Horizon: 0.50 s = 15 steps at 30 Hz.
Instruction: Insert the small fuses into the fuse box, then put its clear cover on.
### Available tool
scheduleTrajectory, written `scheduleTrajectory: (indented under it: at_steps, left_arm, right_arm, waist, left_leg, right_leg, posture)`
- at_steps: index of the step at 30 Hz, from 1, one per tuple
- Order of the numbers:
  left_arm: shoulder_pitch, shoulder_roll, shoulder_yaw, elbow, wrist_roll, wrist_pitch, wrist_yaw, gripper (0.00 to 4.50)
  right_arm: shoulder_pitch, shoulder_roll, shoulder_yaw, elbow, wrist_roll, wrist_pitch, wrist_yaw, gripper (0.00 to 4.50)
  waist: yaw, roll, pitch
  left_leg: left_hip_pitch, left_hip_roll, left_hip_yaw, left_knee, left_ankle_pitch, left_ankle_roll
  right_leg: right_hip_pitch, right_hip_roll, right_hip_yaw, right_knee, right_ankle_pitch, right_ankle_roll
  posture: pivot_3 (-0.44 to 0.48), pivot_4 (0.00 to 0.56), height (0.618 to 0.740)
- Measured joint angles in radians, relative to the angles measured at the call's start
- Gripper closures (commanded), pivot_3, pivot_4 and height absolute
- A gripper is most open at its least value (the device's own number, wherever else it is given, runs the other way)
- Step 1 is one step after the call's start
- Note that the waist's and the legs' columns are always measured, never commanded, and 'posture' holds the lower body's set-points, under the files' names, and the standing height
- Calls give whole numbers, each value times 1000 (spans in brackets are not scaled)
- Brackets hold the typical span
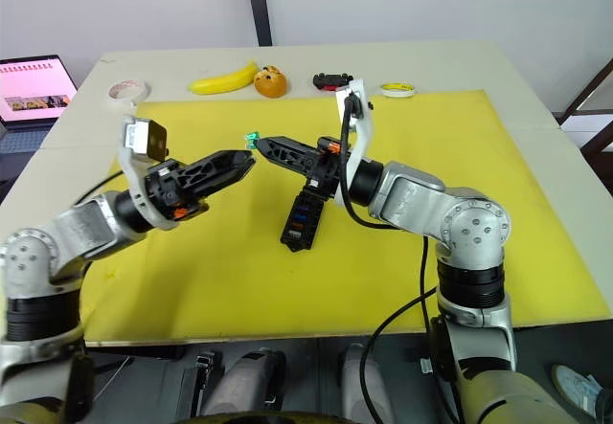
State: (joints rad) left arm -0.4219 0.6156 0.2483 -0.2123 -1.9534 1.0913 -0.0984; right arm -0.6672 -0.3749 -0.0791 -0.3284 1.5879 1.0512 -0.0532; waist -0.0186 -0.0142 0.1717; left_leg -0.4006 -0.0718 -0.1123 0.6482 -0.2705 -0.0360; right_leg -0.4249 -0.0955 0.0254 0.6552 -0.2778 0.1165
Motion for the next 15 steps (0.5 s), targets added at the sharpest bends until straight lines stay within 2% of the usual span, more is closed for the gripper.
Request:
scheduleTrajectory:
  at_steps: [2,5,6,7,9,11,15]
  left_arm:
    - [-19,75,-1,7,38,34,-87,566]
    - [-40,287,-40,-25,309,69,-392,566]
    - [-47,355,-79,-55,429,33,-524,566]
    - [-54,404,-129,-81,552,-17,-651,378]
    - [-62,427,-206,-92,717,-114,-809,30]
    - [-66,429,-292,-79,896,-241,-948,30]
    - [-93,386,-389,-20,1167,-469,-1087,30]
  right_arm:
    - [-7,-36,5,2,8,18,19,4500]
    - [-72,-174,30,12,-1,96,118,4500]
    - [-107,-215,41,23,-18,123,162,4500]
    - [-145,-255,57,34,-42,148,211,4500]
    - [-192,-299,86,48,-94,178,294,4500]
    - [-236,-363,149,53,-193,200,403,4500]
    - [-280,-471,310,39,-437,173,621,4500]
  waist:
    - [0,0,0]
    - [-3,3,2]
    - [-3,3,2]
    - [-2,4,3]
    - [0,6,3]
    - [1,5,3]
    - [2,5,4]
  left_leg:
    - [0,0,0,0,-1,1]
    - [-2,-1,2,0,-2,4]
    - [-2,-1,3,0,-2,4]
    - [-2,-1,3,-1,-2,4]
    - [-2,0,3,-1,-2,4]
    - [-3,1,2,-1,-2,5]
    - [-5,2,2,0,-3,6]
  right_leg:
    - [0,0,0,0,0,0]
    - [-2,2,0,-1,0,0]
    - [-2,2,0,-2,0,0]
    - [-1,3,0,-2,0,0]
    - [-1,3,0,-3,0,0]
    - [-1,3,-1,-4,0,0]
    - [-2,2,-1,-5,0,0]
  posture:
    - [0,150,740]
    - [0,150,740]
    - [0,150,740]
    - [0,150,740]
    - [0,150,740]
    - [0,150,740]
    - [0,150,740]
